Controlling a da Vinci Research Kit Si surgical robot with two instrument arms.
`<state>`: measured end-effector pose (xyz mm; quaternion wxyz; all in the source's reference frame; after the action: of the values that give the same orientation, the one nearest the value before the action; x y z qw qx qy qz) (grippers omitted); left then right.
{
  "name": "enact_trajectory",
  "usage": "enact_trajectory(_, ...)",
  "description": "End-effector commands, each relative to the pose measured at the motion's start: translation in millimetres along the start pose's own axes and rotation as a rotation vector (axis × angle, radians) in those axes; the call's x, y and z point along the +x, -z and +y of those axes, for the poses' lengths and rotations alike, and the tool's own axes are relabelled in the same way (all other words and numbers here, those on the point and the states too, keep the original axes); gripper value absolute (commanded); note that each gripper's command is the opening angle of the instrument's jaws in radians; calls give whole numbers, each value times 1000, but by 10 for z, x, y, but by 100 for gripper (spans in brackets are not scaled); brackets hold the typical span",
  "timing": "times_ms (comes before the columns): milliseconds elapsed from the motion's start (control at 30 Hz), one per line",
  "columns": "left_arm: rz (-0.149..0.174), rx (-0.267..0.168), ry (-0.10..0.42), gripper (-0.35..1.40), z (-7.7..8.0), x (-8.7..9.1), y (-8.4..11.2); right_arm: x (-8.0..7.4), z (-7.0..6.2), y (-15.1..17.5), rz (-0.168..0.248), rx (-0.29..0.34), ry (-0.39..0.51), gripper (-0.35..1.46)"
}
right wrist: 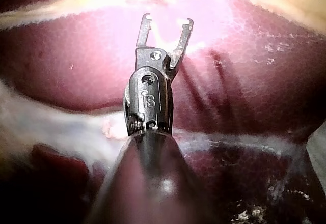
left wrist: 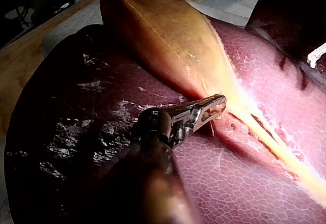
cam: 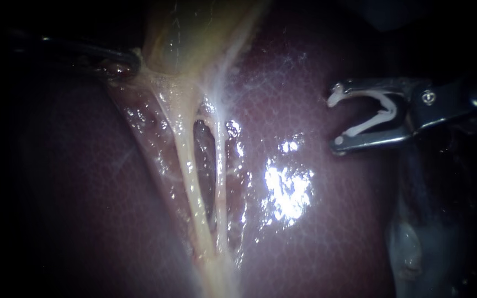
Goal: Clipping first clip left tube
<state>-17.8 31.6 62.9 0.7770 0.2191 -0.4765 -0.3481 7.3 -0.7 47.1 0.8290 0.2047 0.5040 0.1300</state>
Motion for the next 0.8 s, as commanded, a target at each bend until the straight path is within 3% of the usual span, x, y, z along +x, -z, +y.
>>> enact_trajectory(33,0,0,0,-35,0,0,0,-1,-1,-4,1,3,-5,50)
enact_trajectory(800,1,3,0,-35,0,0,0,-28,-36,-111,24,103,-101,50)
